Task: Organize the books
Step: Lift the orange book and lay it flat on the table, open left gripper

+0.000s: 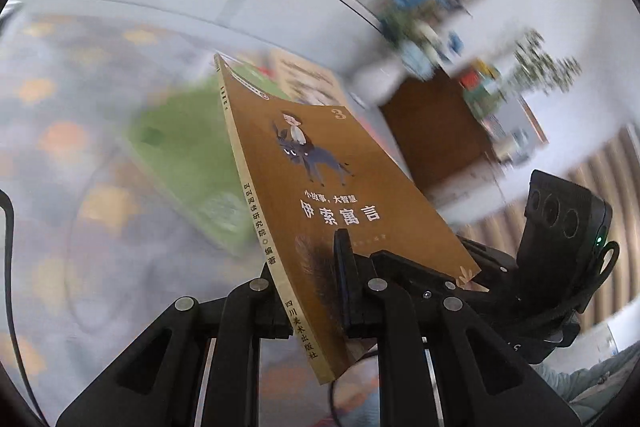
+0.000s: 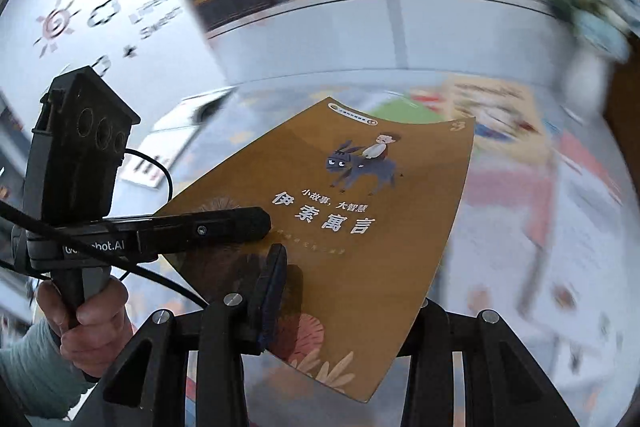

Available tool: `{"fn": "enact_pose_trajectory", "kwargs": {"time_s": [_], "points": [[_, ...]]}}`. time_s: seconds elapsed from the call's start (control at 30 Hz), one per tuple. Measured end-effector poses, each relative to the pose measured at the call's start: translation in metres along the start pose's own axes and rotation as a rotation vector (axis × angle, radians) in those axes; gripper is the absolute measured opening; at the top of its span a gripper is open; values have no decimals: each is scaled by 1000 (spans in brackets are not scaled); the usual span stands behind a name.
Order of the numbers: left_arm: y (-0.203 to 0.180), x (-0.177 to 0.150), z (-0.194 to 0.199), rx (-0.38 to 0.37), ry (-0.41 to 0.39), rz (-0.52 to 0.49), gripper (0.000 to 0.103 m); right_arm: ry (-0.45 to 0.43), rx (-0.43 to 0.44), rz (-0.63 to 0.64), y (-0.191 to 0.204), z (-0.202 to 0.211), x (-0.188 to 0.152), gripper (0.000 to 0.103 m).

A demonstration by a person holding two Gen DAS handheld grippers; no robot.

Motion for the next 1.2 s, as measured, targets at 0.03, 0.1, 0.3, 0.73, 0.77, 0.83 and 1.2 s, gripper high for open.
{"fn": "enact_pose_trajectory", "kwargs": {"time_s": [0.03,0.1,0.3,0.73,0.77,0.83,1.2], "points": [[17,3,6,26,-15,24,12,8,17,29,7,-12,6,39],[47,5,16,79,-37,75,12,34,48,79,24,-43,17,39],[125,5,32,208,-70,180,13,114,147,105,58,-132,42,40],[211,-9,15,324,-17,338,20,282,181,49,68,-223,33,48],[215,-11,15,334,-13,348,20,298,178,52,69,-225,29,49],[221,-20,22,408,-4,351,21,330,170,57,68,-227,20,49],[164,-5,38,466,-45,142,26,352,161,-78,16,-155,-28,49]]}}
Point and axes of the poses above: each gripper's, at about its wrist camera, not at the fingertips, and z roughly against the way its jaws point, y to its left, x to its top, the point moved 3 cm from there along -z, roughly the way its jaws point, and after that the axes turned 12 degrees about x, right-handed, at the moved point
